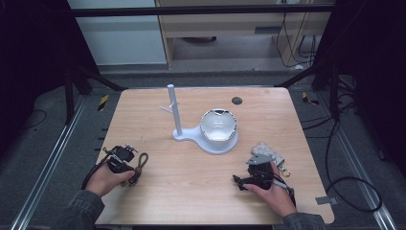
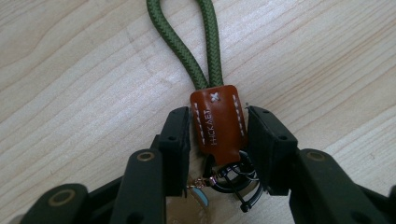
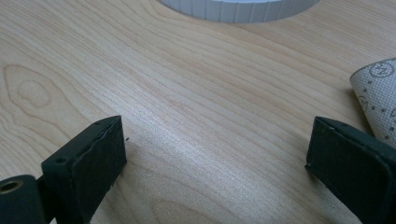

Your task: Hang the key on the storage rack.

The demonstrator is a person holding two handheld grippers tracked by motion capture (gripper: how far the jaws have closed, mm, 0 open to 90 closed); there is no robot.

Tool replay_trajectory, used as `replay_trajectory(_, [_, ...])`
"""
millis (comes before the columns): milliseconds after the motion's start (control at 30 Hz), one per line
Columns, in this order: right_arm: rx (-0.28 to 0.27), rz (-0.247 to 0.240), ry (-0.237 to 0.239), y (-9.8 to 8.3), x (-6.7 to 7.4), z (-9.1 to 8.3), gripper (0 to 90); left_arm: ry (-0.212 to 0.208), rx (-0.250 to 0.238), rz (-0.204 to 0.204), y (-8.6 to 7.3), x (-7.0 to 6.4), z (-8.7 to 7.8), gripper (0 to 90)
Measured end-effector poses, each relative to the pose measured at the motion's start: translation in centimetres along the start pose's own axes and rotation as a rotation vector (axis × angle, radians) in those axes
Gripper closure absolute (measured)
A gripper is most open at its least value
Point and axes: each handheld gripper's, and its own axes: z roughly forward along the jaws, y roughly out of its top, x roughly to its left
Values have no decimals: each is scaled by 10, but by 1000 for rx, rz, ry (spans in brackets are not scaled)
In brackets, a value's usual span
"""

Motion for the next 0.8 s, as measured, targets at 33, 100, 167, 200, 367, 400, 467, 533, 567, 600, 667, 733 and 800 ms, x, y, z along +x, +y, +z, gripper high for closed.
replay_trajectory(33, [0,0,0,0,0,0,48,0,0,0,0,0,0,599])
replay_trajectory(100, [0,0,0,0,0,0,48,0,1,4,1,-1,1,603])
replay_trajectory(167, [0,0,0,0,0,0,48,3,3,10,2,-2,1,610])
replay_trajectory(200, [0,0,0,0,0,0,48,3,3,10,2,-2,1,613])
replay_trajectory(367, [-1,-2,0,0,0,0,48,16,5,28,4,-4,2,647])
replay_trajectory(400, [-2,-3,0,0,0,0,48,22,5,37,5,-4,2,655])
replay_trajectory(467, [-1,-3,0,0,0,0,48,30,-1,42,5,-4,1,657])
replay_trajectory(533, [-1,-3,0,0,0,0,48,35,-9,49,4,-4,1,659])
replay_trajectory(567, [-2,-3,0,0,0,0,48,36,-16,54,4,-4,0,660])
replay_trajectory(600, [-2,-3,0,0,0,0,48,36,-16,54,4,-4,0,661])
replay_trajectory(667, [-1,-3,0,0,0,0,48,49,-42,62,3,-4,-4,661])
replay_trajectory(733, [-1,-3,0,0,0,0,48,51,-56,61,2,-5,-6,661])
replay_trajectory(800, [-2,-3,0,0,0,0,48,59,-63,69,1,-6,-8,661])
